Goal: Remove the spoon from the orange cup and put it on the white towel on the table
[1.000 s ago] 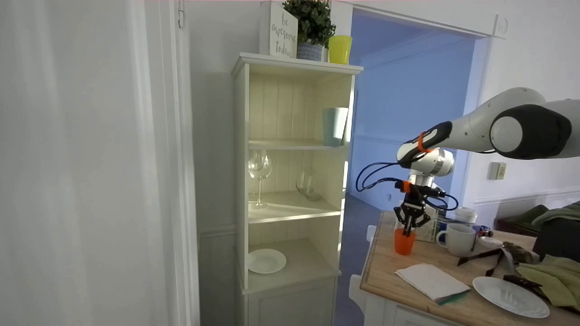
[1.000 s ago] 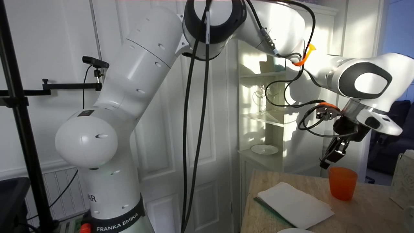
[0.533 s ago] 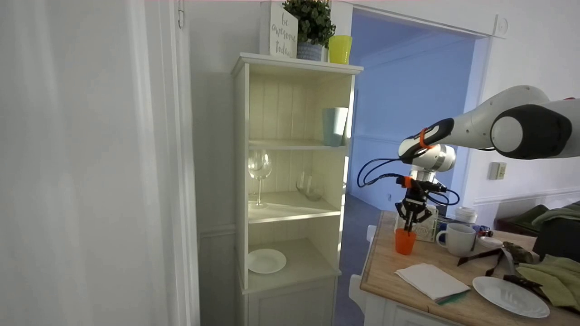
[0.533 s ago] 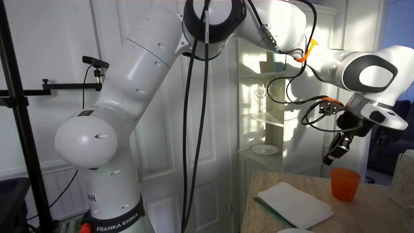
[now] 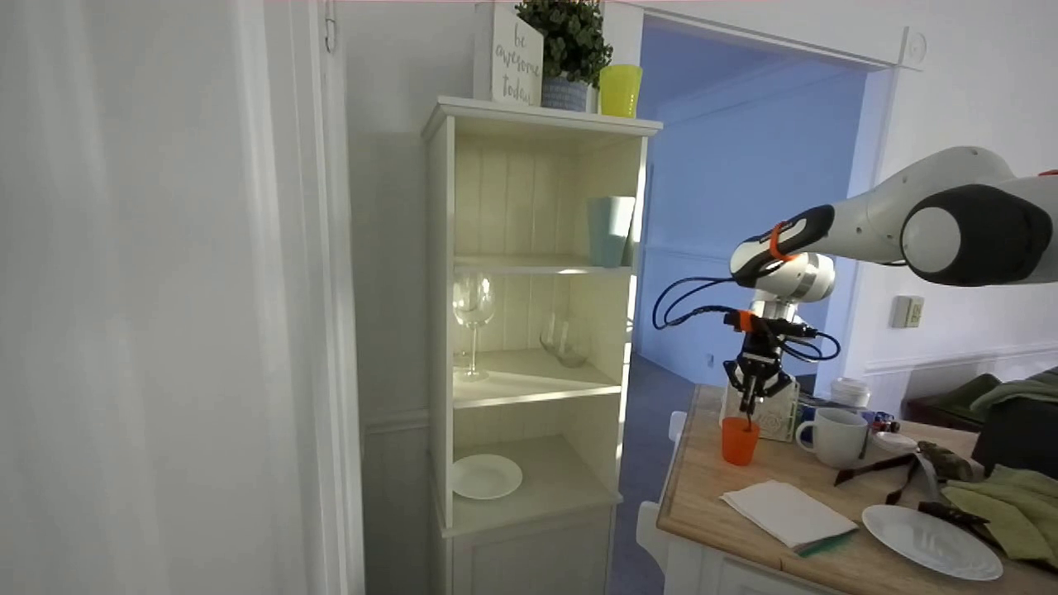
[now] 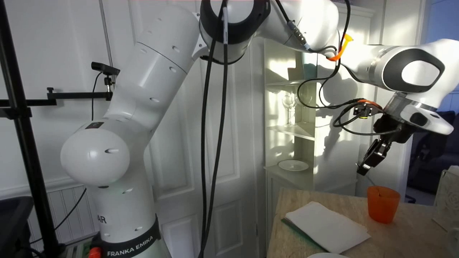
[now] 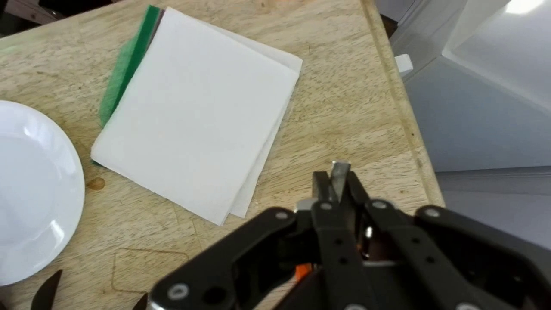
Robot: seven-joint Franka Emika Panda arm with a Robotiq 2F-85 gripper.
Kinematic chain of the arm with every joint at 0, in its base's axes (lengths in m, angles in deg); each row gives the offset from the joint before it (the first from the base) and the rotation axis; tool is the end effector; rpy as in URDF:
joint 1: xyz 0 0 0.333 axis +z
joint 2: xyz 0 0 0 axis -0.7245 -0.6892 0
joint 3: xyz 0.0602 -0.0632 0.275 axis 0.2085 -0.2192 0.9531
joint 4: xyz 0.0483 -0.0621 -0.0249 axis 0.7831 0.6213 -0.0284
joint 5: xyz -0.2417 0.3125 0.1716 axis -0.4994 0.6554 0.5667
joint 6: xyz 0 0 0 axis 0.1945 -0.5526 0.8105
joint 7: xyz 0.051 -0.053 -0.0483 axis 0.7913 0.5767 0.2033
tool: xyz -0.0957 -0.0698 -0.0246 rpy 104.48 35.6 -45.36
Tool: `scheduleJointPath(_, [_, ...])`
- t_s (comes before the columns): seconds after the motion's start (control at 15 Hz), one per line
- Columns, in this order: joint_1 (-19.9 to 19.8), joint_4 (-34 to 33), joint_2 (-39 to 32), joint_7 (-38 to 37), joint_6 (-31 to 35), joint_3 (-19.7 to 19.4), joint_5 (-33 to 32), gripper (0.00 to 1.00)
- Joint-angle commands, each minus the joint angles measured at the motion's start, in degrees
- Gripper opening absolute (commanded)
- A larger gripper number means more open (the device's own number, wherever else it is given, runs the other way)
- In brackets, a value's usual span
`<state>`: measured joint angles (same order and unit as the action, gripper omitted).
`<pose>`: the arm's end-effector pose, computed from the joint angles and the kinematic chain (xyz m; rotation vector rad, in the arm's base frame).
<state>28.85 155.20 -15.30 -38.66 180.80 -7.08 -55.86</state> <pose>0.6277 -0.2939 0.2929 -2.3364 1.6772 0.4676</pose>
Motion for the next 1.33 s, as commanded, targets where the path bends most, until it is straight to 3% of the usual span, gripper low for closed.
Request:
scheduleJointPath(0.0, [0.2,0.6,2.4,-3.1,-1.9,-0.2,1.2,0.08])
scheduleJointPath(0.73, [3.1,6.2,10.7,-16.4,-1.5,-1.7,-2.4,0.08])
scheduleJointPath(1.27, [8.0,20.4,19.6,-29.2,7.2,-2.6,-12.9,0.06])
